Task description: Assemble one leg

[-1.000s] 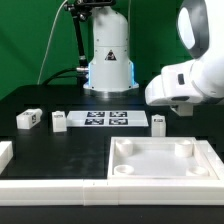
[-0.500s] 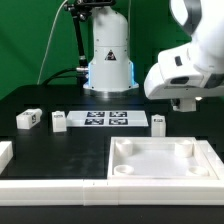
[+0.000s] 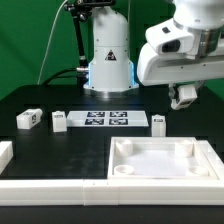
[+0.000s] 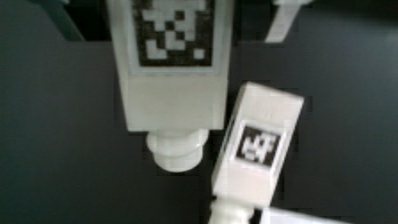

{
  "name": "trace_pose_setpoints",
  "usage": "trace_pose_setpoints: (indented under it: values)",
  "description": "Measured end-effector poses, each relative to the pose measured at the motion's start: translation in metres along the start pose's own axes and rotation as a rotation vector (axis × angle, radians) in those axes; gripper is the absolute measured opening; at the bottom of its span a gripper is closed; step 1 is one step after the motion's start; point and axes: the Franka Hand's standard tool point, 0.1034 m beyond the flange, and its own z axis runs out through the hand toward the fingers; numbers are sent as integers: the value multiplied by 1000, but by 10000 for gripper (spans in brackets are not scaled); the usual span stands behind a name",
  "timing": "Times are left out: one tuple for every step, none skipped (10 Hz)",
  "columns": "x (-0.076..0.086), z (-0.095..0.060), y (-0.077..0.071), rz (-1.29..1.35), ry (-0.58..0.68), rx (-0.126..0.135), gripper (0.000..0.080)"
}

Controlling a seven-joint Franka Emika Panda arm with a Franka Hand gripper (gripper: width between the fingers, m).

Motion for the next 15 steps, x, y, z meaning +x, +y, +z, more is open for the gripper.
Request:
trace_pose_setpoints:
  values:
    - [-1, 1, 1, -2, 79, 0, 291]
    - [0, -2, 1, -3, 130, 1, 291]
    - [9, -13, 4, -17, 237, 1, 291]
    - [16, -23, 9, -48, 333, -5, 291]
    - [26, -34, 20, -80, 413, -16, 291]
    - [33, -42, 31, -91, 389, -22, 291]
    - [42, -51, 34, -87, 402, -23, 291]
    - [39, -48, 33, -90, 396, -22, 291]
    - [38, -47, 33, -91, 394, -22, 291]
    - [38, -47, 33, -90, 394, -22, 291]
    - [42, -48, 37, -97, 391, -24, 291]
    - [58, -55, 46, -93, 402, -24, 291]
    - [82, -64, 53, -108, 426, -27, 291]
    - [103, -69, 58, -111, 445, -26, 291]
    - [123, -73, 63, -113, 459, -26, 291]
